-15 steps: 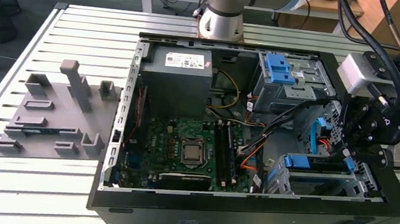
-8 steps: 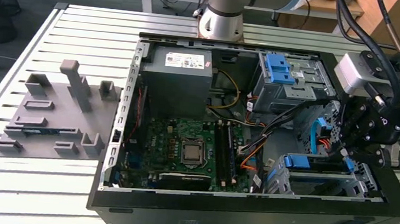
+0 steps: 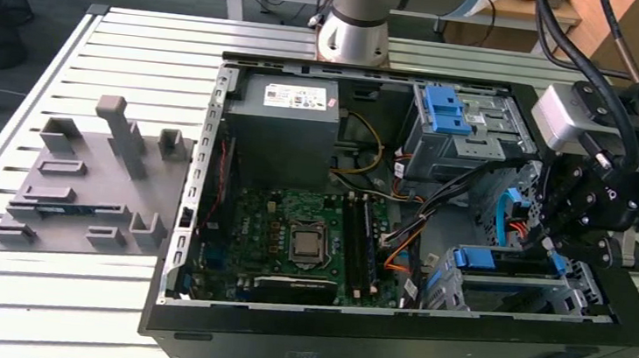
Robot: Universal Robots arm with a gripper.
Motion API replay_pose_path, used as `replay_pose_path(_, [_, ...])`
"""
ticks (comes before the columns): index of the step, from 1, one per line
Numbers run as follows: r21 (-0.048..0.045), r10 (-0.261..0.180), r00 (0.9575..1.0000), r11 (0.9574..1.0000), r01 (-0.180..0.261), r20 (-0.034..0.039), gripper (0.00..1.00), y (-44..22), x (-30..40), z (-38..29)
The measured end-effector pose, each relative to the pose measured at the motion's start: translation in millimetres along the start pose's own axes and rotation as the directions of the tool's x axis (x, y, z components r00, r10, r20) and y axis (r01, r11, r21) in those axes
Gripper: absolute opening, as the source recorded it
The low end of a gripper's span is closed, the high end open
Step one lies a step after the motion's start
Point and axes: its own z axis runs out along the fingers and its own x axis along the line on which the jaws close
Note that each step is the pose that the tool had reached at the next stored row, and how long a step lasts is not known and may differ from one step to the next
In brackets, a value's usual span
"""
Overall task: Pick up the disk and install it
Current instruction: 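Insert the second disk wire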
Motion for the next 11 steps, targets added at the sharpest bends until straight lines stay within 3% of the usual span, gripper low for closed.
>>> replay_pose_path(3, [0.0000, 0.000, 1.0000, 1.0000, 0.000, 0.0006, 0.11, 0.1, 0.0, -1.8])
replay_pose_path(8, [0.0000, 0.000, 1.0000, 1.0000, 0.000, 0.0006, 0.11, 0.4, 0.1, -11.3])
replay_pose_path(11, [0.0001, 0.000, 1.0000, 1.0000, 0.000, 0.0010, 0.11, 2.0, 0.1, -11.4])
